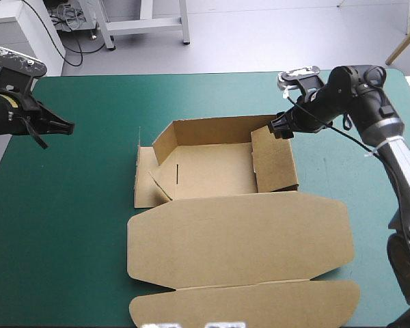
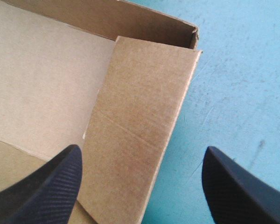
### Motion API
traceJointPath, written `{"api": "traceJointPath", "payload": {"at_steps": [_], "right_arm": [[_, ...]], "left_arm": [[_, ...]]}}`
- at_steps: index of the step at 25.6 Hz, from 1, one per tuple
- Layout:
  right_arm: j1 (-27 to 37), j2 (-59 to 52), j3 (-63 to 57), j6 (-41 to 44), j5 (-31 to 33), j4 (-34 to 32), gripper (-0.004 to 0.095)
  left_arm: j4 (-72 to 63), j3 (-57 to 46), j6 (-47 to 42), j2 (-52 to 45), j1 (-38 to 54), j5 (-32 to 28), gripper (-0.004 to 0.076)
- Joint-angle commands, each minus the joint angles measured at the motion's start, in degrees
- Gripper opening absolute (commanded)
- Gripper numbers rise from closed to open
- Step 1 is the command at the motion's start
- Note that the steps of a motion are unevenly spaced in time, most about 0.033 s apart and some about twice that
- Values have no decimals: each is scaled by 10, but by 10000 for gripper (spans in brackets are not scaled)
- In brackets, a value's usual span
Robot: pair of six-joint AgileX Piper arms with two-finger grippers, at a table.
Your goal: Fold the box
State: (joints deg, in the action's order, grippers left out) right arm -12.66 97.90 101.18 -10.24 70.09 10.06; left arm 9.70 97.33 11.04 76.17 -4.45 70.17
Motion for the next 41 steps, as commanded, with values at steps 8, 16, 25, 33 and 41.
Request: {"api": "traceJointPath", "payload": {"at_steps": [8,16,25,33,41], "right_arm": [[2,-136,17,0,-11,-1,665],[2,-112,17,18,-11,-18,665],[2,11,17,32,-12,-20,661],[2,105,17,33,-19,-15,652],[2,130,17,28,-21,8,561]], "left_arm": [[19,13,-7,-16,0,-26,-10],[19,11,-14,-16,0,-26,-10],[19,10,-14,-16,0,-27,-10],[19,10,-14,-16,0,-21,-10],[20,10,-14,-16,0,-20,-10]]}}
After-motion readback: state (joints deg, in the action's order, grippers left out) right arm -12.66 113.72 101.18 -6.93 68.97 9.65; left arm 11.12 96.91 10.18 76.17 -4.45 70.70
